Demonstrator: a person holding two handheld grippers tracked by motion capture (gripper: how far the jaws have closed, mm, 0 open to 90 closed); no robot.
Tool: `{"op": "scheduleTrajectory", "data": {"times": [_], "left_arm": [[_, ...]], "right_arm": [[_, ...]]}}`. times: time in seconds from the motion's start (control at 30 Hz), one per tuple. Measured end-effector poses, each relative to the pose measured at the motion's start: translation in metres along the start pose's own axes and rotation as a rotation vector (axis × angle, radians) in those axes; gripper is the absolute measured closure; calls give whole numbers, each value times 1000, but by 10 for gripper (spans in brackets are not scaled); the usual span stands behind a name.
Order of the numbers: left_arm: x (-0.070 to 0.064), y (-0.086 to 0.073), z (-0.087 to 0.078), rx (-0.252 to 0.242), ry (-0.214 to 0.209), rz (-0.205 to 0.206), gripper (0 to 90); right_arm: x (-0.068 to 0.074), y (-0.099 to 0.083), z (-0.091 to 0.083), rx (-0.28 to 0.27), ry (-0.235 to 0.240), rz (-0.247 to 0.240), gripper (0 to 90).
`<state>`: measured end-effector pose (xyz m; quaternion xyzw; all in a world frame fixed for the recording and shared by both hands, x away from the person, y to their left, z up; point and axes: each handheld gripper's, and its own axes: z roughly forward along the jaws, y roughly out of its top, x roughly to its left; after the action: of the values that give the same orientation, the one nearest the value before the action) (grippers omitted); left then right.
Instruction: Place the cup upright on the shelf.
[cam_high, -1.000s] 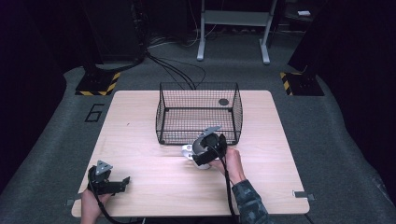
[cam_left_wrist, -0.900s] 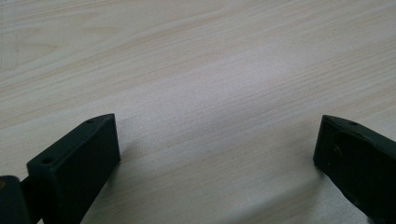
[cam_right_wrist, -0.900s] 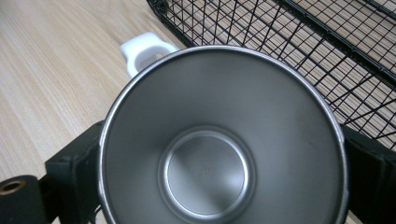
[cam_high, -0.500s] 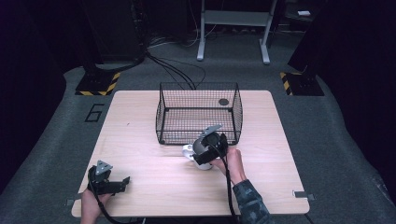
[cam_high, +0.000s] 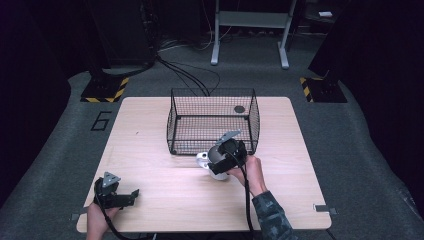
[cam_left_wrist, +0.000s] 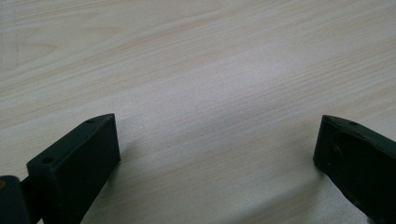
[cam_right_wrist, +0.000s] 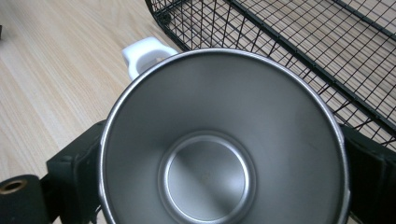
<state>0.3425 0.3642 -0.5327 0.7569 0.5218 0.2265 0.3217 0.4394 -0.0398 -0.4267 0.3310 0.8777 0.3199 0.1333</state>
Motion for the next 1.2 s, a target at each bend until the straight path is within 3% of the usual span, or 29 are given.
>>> {"op": "scheduleTrajectory", "data": {"times": [0.67,1.2], "left_arm": [[0,0,0,0,0,0,4],[0,0,0,0,-1,1,4]], "right_arm": [[-7,14,-15,10,27,-6,57],[-15,33,-35,-17,28,-11,57]]}}
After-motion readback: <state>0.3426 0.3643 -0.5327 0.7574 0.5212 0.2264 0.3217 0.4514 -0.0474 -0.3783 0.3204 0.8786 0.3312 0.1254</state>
